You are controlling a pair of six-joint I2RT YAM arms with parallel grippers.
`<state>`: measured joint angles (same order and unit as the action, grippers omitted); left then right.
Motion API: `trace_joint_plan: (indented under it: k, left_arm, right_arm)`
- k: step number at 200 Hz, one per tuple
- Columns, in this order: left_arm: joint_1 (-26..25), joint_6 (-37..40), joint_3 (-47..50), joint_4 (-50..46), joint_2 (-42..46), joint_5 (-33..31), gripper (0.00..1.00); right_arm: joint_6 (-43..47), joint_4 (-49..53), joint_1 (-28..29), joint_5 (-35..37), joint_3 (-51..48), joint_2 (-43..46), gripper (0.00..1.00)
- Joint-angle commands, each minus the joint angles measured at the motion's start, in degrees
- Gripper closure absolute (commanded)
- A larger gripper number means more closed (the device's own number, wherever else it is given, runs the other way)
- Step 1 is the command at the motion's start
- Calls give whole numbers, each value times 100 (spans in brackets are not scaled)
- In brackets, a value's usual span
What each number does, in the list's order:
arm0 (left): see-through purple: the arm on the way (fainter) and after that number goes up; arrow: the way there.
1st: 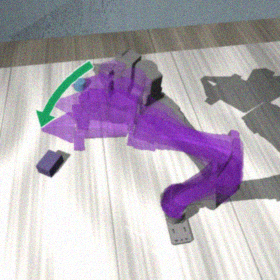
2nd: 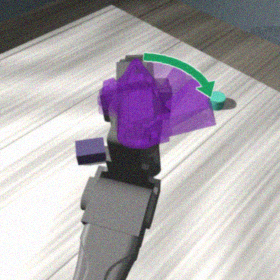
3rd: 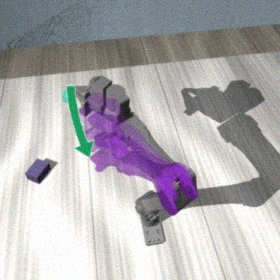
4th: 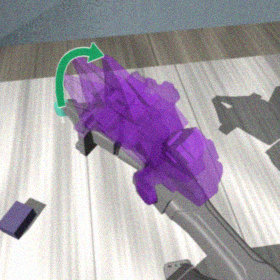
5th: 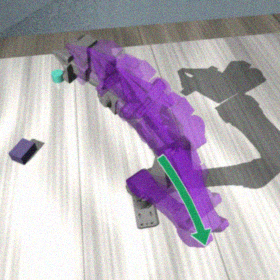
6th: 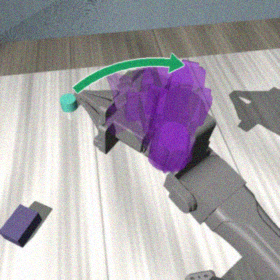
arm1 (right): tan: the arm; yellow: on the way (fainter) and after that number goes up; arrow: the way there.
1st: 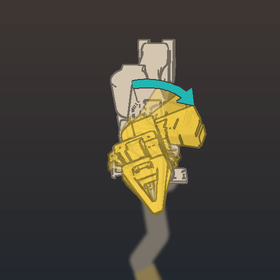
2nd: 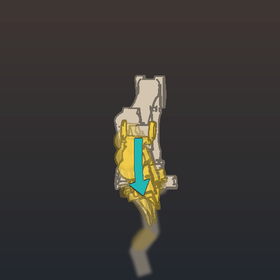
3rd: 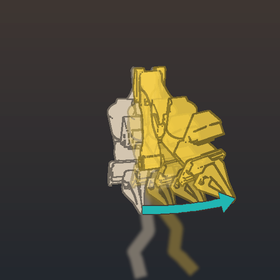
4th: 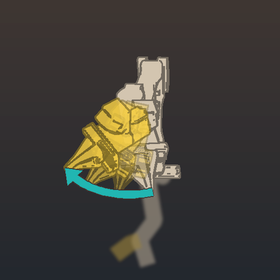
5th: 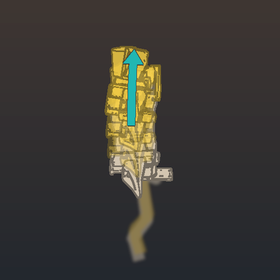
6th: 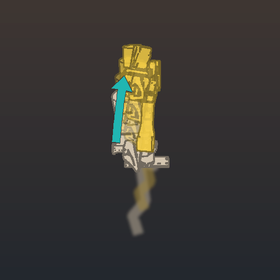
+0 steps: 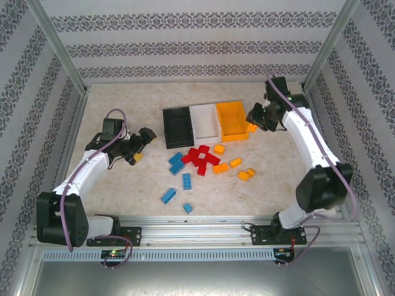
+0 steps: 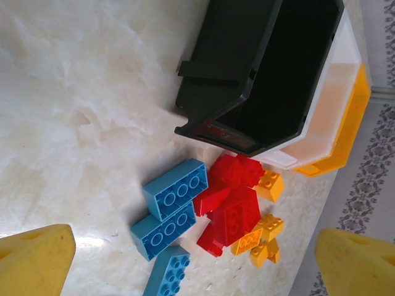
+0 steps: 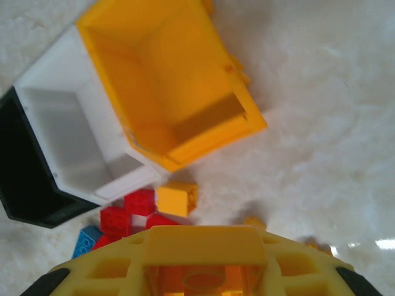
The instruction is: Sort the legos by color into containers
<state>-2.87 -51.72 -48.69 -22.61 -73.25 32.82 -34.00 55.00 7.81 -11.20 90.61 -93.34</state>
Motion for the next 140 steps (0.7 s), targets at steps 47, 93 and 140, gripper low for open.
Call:
trace_joint_plan:
  k: [47,93,140]
  left_arm:
    - [50,-380,-596,-767,152,-201,0]
    - [50,-280,-416,-806,170,-15,0]
    - [59,665,-654,-1064,-537,600,0]
  right_arm:
    - [708,611,238,-42,2341,-2138,70]
    - [858,1280,377,188,3666,-3188,72]
    - [823,1958,754,925,4302,-3669,71]
